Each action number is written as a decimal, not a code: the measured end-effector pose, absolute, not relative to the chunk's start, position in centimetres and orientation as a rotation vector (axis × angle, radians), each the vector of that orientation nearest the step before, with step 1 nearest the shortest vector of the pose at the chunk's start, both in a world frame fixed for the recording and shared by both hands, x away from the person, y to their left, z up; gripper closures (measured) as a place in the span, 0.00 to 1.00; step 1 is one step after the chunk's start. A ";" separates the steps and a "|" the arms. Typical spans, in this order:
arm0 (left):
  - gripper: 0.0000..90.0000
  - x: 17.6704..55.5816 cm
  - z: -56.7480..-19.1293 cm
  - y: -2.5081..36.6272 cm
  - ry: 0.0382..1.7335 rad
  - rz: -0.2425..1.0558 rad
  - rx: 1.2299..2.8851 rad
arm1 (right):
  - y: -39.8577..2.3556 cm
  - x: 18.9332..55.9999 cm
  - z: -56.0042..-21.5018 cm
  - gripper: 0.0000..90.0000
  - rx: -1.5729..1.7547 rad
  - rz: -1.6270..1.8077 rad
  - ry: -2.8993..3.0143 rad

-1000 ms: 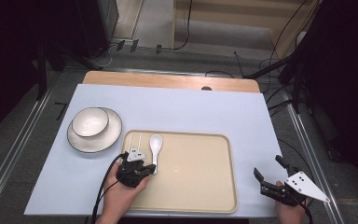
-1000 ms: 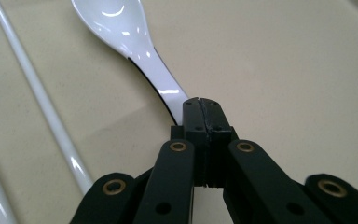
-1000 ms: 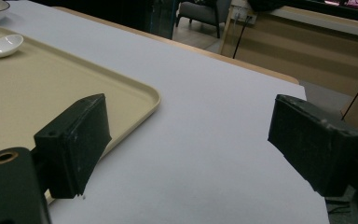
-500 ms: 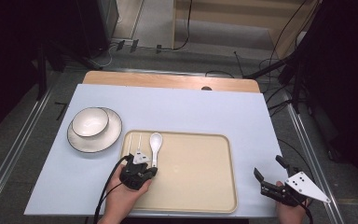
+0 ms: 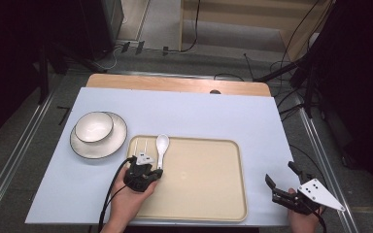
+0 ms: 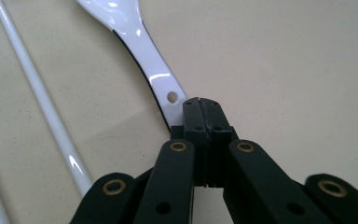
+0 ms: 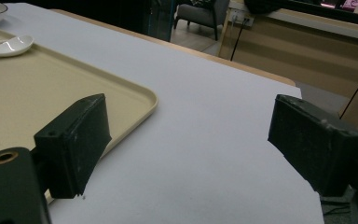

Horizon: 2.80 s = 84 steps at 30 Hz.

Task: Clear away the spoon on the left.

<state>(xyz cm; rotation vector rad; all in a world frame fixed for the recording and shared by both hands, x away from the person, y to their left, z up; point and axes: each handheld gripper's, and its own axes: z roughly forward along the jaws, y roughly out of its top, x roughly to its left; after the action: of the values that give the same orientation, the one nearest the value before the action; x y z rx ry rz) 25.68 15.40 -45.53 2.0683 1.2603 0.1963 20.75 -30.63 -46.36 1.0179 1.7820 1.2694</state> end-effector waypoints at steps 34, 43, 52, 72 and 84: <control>1.00 33.5 -45.9 13.4 1.443 0.236 1.973 | -30.9 20.9 -46.3 0.14 1.017 1.280 1.778; 0.96 32.7 -45.0 13.9 1.330 0.166 1.924 | -30.9 20.9 -46.3 0.14 1.018 1.276 1.776; 0.19 30.7 -42.7 15.6 1.182 0.146 1.875 | -30.9 20.8 -46.4 0.14 1.023 1.268 1.774; 0.00 29.6 -40.7 21.6 1.206 0.231 1.776 | -30.8 20.6 -46.4 0.14 1.019 1.257 1.777; 0.00 29.8 -39.9 23.5 1.212 0.286 1.791 | -31.1 20.3 -46.4 0.14 1.031 1.257 1.772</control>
<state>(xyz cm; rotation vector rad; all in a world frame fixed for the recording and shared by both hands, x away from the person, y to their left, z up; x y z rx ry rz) 29.78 23.53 -39.91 1.7912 1.2123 0.2860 20.34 -31.07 -46.42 1.0315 1.7717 1.2565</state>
